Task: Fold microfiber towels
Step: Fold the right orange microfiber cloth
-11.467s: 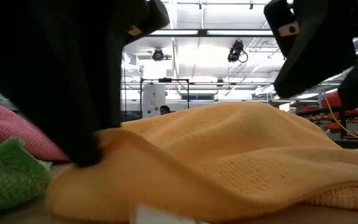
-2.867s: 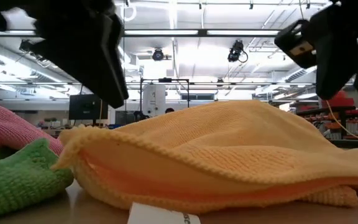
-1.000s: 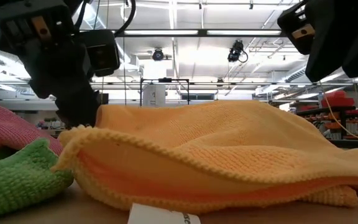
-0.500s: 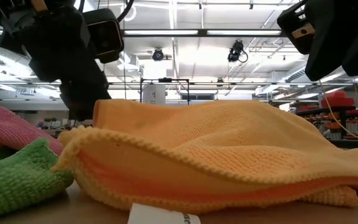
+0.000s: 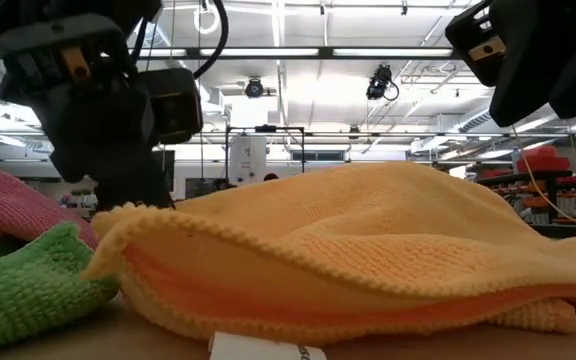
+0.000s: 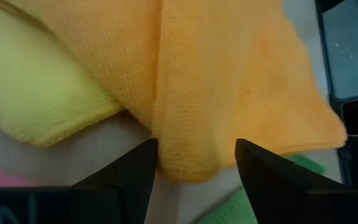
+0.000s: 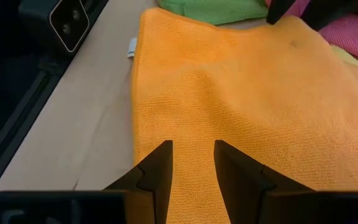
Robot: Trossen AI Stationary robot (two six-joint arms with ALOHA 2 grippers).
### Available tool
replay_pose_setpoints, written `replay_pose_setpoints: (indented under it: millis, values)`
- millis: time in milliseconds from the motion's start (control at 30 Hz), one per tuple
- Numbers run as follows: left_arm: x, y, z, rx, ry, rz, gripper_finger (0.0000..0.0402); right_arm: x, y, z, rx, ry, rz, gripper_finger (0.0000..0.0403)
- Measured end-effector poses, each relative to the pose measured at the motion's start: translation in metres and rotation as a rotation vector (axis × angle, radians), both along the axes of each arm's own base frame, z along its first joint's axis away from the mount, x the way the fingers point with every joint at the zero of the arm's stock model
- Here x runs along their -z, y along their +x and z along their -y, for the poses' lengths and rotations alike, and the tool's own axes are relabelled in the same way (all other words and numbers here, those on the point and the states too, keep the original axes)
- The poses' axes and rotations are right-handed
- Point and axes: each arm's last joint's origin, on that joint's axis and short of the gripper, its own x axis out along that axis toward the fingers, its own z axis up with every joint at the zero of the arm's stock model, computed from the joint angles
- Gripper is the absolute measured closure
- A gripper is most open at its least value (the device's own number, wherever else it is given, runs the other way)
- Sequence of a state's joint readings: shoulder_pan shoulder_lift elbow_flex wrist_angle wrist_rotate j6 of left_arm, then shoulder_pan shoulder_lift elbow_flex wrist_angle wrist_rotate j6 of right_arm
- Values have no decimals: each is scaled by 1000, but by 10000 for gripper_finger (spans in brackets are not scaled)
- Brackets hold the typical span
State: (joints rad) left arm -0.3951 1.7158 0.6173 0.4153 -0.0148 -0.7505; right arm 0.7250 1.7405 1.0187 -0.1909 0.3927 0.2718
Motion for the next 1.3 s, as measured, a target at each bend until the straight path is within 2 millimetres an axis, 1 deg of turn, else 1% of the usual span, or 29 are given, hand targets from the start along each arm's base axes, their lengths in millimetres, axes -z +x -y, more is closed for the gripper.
replay_pose_setpoints:
  millis: [100,233,400,500,533,600,700,767,933,1000,1067,1200,1300]
  values:
    - [2,-1,-1,0,7,-13,197,0,0,0,0,0,1,277]
    - [0,0,-2,-4,5,-7,241,0,0,0,0,-1,3,277]
    - [-2,3,-3,-18,-17,20,324,0,0,0,1,0,4,277]
    - [-9,4,-2,-37,-52,39,380,0,0,0,1,0,4,277]
    - [-12,6,-1,-40,-60,45,388,0,0,0,0,0,4,277]
    - [-19,9,0,-45,-67,43,387,0,0,0,0,2,7,277]
    - [-30,18,3,-57,-76,31,376,-1,1,-1,1,9,15,277]
    - [-39,25,6,-59,-58,11,377,0,3,-3,-8,15,33,277]
    - [-61,39,8,-70,1,-64,393,9,11,-9,-79,-18,79,277]
    - [-72,45,9,-73,0,-60,392,11,13,-11,-105,-28,105,277]
    - [-82,50,9,-79,-2,-55,381,12,16,-13,-117,-30,131,277]
    - [-93,58,2,-99,-1,-44,361,8,20,-14,-121,-46,188,276]
    - [-95,62,-8,-129,-3,-36,366,7,20,-15,-144,-63,204,276]
